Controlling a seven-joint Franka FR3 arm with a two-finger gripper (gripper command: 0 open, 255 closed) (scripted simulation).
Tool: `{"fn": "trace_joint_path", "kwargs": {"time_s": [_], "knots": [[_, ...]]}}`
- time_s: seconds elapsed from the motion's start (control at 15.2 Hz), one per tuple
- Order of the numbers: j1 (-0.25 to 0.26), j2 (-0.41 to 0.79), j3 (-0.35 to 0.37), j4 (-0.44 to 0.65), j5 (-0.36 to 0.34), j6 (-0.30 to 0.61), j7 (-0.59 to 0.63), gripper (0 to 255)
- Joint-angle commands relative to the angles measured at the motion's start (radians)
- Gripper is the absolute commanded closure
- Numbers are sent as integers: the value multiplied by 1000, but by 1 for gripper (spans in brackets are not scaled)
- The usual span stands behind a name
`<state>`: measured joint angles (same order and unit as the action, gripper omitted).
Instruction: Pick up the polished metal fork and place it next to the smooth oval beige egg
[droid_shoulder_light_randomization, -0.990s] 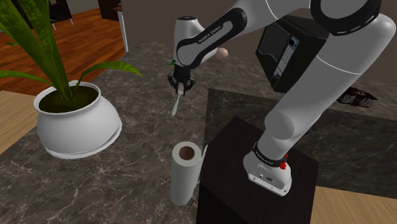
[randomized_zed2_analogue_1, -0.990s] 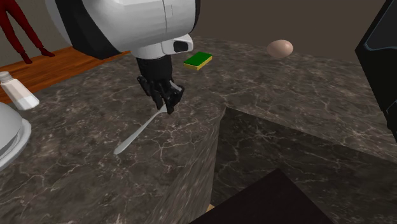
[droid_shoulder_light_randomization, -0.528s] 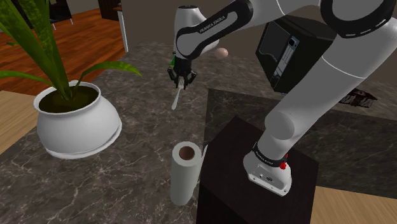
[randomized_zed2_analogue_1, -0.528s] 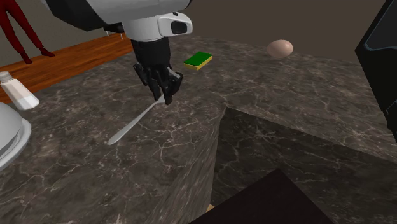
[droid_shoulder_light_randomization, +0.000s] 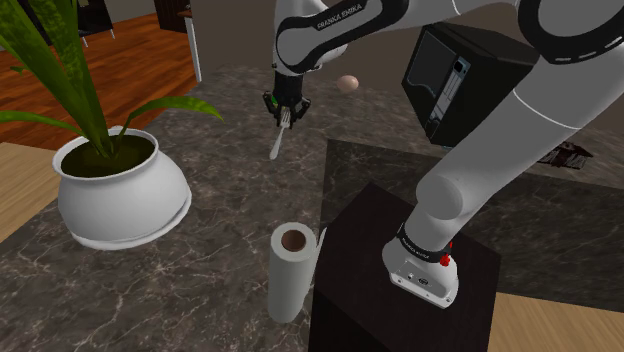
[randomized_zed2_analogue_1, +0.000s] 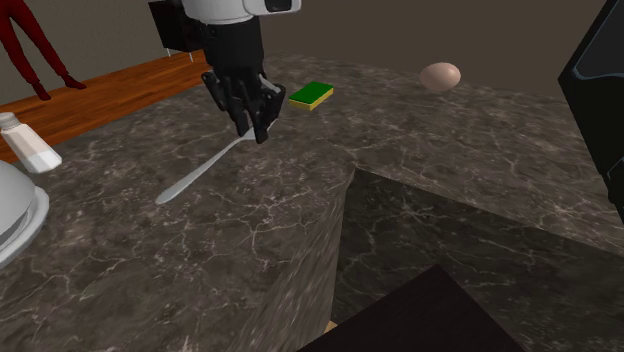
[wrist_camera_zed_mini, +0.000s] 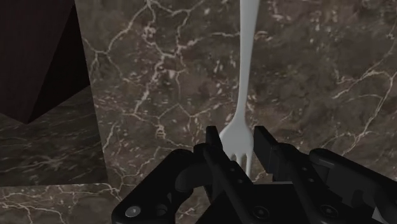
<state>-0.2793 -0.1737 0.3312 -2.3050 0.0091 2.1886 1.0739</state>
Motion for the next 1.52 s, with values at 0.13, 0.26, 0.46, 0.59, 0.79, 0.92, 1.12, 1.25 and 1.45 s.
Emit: {"fn": "trace_joint_path", "kwargs": {"time_s": [0.13, 0.26, 0.46, 0.59, 0.79, 0.92, 1.12, 1.25, 1.45], "knots": [[0, -23, -5, 33, 8, -55, -9, 255], [0, -33, -7, 51, 11, -83, -13, 255], [0, -46, -10, 79, 15, -124, -17, 255], [0, -54, -12, 99, 17, -151, -20, 255], [-19, -66, -45, 90, 15, -153, -72, 255], [-40, -72, -77, 81, 12, -150, -123, 255], [-70, -73, -125, 77, 4, -146, -197, 255], [-91, -68, -157, 79, -2, -143, -246, 255], [-122, -54, -203, 92, -12, -140, -318, 255]]}}
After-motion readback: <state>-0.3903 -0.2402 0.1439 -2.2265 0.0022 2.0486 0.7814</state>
